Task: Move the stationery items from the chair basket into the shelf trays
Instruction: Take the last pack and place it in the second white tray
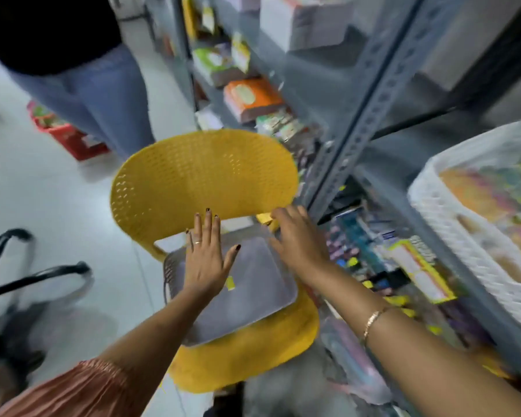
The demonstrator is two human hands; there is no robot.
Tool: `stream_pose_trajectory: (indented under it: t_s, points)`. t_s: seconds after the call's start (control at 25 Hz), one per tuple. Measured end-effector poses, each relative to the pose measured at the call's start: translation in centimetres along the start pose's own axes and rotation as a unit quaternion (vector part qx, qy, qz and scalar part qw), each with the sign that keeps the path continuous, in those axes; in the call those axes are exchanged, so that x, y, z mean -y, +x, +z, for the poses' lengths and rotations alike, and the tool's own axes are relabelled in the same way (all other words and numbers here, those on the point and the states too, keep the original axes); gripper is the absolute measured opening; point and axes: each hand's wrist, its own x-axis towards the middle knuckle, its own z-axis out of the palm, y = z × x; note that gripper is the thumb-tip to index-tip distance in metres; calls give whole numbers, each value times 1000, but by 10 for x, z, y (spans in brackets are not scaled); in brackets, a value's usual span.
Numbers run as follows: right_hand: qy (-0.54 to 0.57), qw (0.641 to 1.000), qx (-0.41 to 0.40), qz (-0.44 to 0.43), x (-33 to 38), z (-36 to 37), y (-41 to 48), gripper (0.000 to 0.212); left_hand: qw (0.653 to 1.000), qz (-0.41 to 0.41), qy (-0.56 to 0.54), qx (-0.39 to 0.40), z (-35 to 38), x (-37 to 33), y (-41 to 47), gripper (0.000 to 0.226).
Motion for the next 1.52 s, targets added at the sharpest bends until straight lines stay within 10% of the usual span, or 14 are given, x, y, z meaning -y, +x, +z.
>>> stream_pose_trajectory:
  t_s: [0.36, 0.56, 0.88, 1.16, 1.52]
  points:
    - [-23, 947, 272, -169, 16, 282, 70, 52, 987, -59, 96, 113, 119, 124, -121, 78]
    - [-71, 927, 258, -263, 31, 343, 79, 88, 981, -64, 121, 137, 141, 139, -143, 76]
    - [-104, 947, 209, -221, 23, 341, 81, 71, 982, -61, 129, 120, 143, 140, -145, 75]
    - [-53, 982, 165, -72, 1, 246, 70, 78, 988, -45, 89, 119, 111, 122, -124, 78]
    - [6, 996, -81, 28, -17, -58, 4, 73, 991, 125, 33, 26, 1, -13, -15, 76]
